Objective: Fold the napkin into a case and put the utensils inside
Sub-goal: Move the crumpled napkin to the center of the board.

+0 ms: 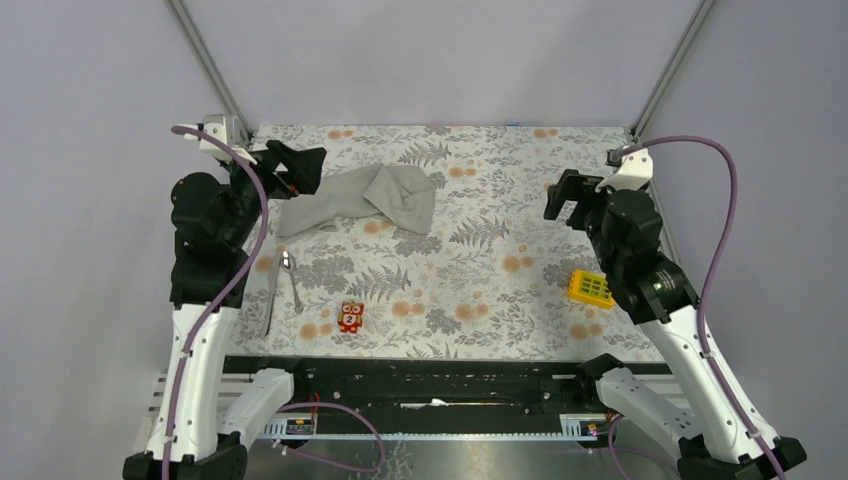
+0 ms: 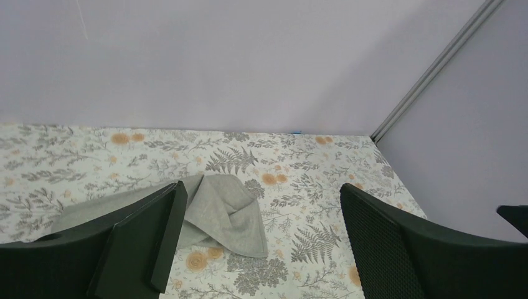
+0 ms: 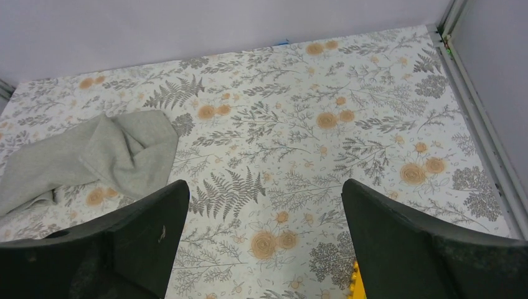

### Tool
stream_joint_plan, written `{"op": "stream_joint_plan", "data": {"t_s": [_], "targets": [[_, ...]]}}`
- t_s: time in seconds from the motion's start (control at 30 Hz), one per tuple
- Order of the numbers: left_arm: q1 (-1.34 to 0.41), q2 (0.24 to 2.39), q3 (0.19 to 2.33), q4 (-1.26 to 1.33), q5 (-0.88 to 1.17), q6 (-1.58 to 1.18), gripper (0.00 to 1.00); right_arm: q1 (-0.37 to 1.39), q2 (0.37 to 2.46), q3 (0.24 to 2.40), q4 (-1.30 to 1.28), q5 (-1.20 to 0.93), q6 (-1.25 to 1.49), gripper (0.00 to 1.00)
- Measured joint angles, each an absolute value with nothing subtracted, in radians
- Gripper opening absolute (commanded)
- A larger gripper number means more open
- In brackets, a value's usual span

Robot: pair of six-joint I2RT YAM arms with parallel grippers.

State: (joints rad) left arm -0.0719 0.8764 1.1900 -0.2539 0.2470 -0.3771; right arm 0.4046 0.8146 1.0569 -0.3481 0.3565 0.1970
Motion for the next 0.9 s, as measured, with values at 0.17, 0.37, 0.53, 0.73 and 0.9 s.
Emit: {"op": "stream_joint_plan", "data": {"t_s": [0.17, 0.37, 0.53, 0.73, 0.9], "targets": [[-0.161, 0.862, 1.197, -0.253, 0.197, -0.317, 0.99, 0.404, 0.852, 1.025, -0.313, 0.385, 0.240, 1.00], [-0.287, 0.888, 1.155, -0.245, 0.099, -0.235, 0.99, 0.403, 0.917, 0.934, -0.226, 0.330, 0.361, 1.00], [-0.329, 0.891, 1.058, -0.230, 0.025, -0.206, 0.99, 0.401, 1.001, 0.807, -0.102, 0.225, 0.517, 1.00], [-0.329, 0.919, 0.990, -0.197, -0.035, -0.199, 0.99, 0.418, 1.380, 0.821, 0.167, -0.011, 0.660, 1.00], [-0.329, 0.929, 0.957, -0.192, -0.039, -0.199, 0.99, 0.488, 1.747, 0.995, 0.334, -0.162, 0.743, 1.00]]}}
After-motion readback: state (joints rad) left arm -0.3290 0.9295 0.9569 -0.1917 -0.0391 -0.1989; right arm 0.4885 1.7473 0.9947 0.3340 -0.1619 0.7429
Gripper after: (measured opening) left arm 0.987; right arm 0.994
